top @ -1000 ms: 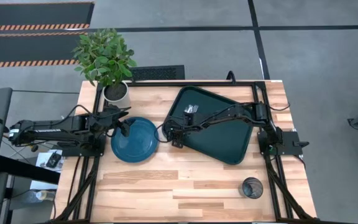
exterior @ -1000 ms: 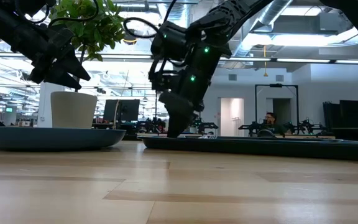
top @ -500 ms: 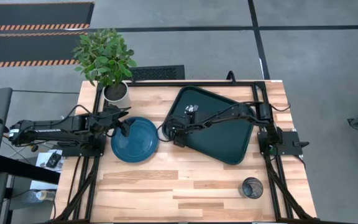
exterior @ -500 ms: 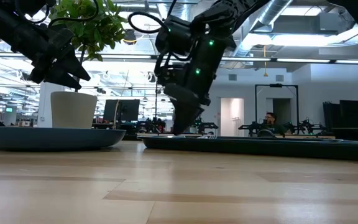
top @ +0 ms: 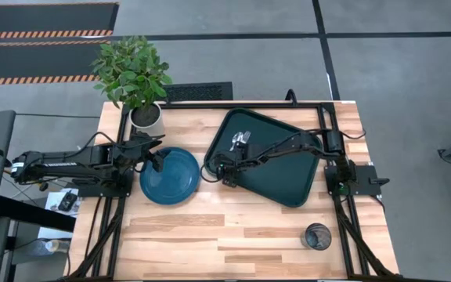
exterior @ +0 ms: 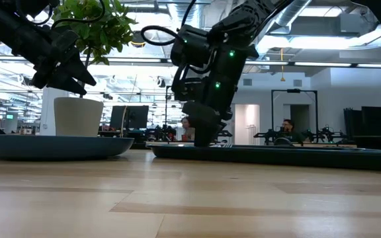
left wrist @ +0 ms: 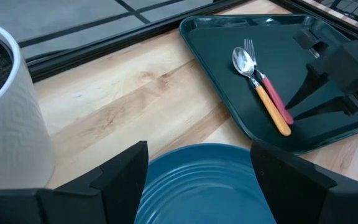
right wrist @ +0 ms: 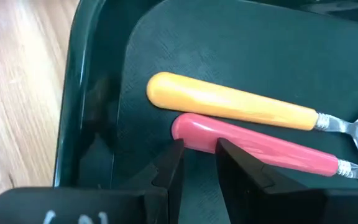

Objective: Pick and place plate/cup/fork/spoon on tray
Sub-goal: Adjust the pink fork on the black tray, then put the blue plate on the black tray to the right of the pink fork

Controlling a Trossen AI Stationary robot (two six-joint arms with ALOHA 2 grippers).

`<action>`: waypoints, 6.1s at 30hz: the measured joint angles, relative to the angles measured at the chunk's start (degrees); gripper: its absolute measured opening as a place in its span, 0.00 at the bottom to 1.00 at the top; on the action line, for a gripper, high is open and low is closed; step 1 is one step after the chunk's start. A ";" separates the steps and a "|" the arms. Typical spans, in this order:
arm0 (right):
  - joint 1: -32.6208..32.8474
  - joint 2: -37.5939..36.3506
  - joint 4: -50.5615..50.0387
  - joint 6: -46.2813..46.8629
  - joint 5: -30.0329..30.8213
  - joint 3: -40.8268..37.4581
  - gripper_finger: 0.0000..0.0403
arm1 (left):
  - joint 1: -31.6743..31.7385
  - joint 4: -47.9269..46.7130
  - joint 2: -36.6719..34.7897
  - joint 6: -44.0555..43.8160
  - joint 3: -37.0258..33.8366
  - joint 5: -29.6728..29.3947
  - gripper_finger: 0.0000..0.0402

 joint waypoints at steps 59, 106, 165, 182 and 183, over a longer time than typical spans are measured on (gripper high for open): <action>17.63 -24.28 -14.23 17.44 10.57 0.00 0.29 | -0.88 3.83 14.93 -2.80 -4.37 15.75 0.67; 29.60 -24.20 -2.01 29.36 19.34 -8.03 0.29 | -27.81 6.99 55.80 -4.55 14.54 6.71 0.67; 29.31 -23.47 9.17 13.21 11.87 -7.84 0.29 | -40.38 7.83 44.03 -5.30 16.48 -10.56 0.67; 26.78 -20.46 5.81 12.16 8.58 -7.91 0.29 | -39.09 10.52 64.19 -14.52 16.74 -7.21 0.66; 26.77 -20.46 5.77 11.99 8.58 -7.91 0.29 | -38.83 10.60 64.85 -14.95 17.07 -6.31 0.64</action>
